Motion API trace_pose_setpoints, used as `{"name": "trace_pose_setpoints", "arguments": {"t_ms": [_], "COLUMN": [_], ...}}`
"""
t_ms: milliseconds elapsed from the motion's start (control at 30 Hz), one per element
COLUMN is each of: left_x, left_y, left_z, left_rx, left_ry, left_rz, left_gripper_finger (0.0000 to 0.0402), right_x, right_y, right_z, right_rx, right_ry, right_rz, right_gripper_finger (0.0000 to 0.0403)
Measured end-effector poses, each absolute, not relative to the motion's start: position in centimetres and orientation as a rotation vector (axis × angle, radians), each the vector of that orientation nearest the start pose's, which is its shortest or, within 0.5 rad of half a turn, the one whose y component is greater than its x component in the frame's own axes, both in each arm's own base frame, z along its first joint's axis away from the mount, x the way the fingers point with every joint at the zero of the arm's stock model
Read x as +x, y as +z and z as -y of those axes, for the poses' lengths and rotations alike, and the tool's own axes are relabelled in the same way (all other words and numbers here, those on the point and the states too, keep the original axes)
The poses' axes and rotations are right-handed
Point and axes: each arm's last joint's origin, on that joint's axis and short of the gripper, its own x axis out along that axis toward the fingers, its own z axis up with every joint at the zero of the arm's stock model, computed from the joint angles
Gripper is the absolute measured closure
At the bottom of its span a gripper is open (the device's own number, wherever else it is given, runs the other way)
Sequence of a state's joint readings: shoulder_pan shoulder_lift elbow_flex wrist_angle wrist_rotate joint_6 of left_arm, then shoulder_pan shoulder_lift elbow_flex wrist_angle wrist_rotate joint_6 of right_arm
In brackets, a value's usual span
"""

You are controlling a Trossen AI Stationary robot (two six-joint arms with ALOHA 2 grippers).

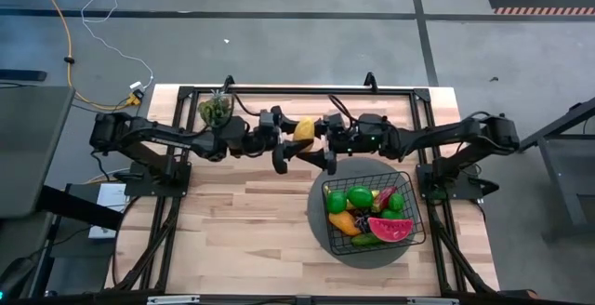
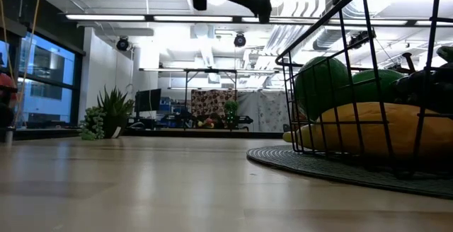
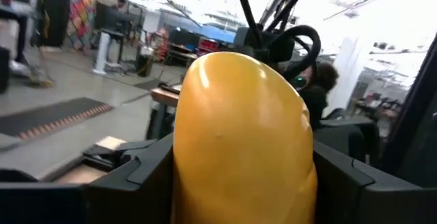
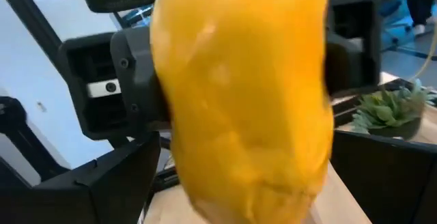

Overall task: Build produce basket
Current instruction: Put the yellow mango into the black basket

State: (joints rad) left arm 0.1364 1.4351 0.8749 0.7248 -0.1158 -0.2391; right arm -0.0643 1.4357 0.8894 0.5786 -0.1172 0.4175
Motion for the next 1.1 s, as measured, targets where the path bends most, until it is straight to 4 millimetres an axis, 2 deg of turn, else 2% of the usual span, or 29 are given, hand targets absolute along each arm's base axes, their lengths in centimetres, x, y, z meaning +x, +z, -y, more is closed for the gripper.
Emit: {"name": "trace_pose_setpoints", "arguments": {"t_ms": [167,567,967,1100], "left_x": [31.9,32.1,32.1,32.1], "left_y": [29.7,29.5,29.5,29.5], "left_z": [-4.7,-4.6,-4.7,-4.7], "left_rx": [-0.317,-0.297,-0.297,-0.294], "left_ry": [0.216,0.195,0.200,0.201], "left_rz": [0.193,0.196,0.193,0.191], "left_gripper_finger": [0.0170,0.0170,0.0170,0.0170], "right_x": [32.4,32.6,32.6,32.6], "right_y": [28.9,28.1,28.0,28.0], "right_z": [1.7,1.7,1.7,1.7], "right_rx": [0.414,0.424,0.422,0.423], "right_ry": [0.066,0.060,0.066,0.068], "right_rz": [0.023,-0.040,-0.049,-0.049], "right_gripper_finger": [0.0009,0.0016,0.0135,0.0163]}}
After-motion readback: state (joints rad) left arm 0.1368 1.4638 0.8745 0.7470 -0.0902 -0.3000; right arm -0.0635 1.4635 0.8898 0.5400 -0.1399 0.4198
